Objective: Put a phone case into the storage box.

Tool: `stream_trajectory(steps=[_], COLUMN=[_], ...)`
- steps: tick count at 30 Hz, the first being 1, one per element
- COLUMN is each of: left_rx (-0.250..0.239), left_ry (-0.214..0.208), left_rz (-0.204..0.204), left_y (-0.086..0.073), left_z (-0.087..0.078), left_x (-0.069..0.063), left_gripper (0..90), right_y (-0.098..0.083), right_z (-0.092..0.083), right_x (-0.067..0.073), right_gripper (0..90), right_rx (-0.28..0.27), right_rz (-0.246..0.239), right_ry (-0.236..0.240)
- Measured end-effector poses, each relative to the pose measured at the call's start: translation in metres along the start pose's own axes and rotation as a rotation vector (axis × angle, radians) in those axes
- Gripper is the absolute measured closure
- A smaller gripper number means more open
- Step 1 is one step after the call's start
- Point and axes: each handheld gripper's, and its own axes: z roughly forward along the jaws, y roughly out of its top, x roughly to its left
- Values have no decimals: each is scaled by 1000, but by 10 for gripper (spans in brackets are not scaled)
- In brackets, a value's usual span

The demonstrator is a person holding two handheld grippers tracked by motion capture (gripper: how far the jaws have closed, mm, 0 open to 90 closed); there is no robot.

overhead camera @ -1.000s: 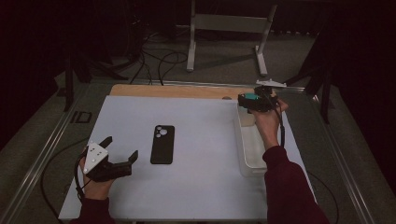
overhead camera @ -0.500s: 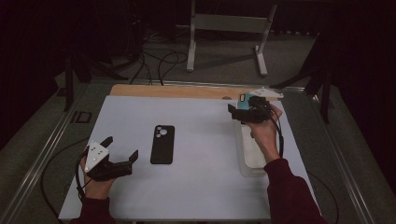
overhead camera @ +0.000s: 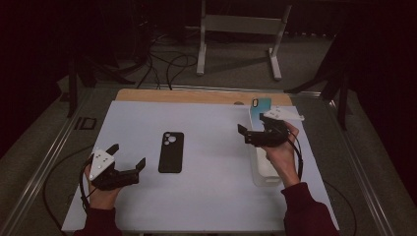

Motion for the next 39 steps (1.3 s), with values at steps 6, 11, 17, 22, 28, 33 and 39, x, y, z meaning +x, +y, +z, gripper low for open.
stream_trajectory(steps=[6, 11, 17, 22, 28, 33, 39], left_rx=[7, 13, 20, 25, 29, 36, 54], left_ry=[0, 2, 1, 1, 4, 4, 2], left_rz=[-3, -11, -16, -14, -21, -22, -17], left_y=[0, 0, -1, -1, 0, 1, 1], left_z=[1, 1, 2, 3, 3, 6, 10], left_x=[0, 0, 0, 0, 0, -1, -1], left_gripper=[1, 1, 1, 1, 1, 1, 1], right_y=[-17, -35, -52, -64, -77, -85, -91], right_z=[-16, -28, -43, -51, -60, -65, -71], right_x=[7, 14, 15, 13, 16, 17, 18], right_gripper=[83, 83, 83, 84, 84, 85, 84], right_rx=[-37, -55, -86, -103, -129, -131, -132], right_rz=[-9, -13, -4, 34, 40, 26, 22], right_ry=[24, 27, 28, 40, 49, 51, 41])
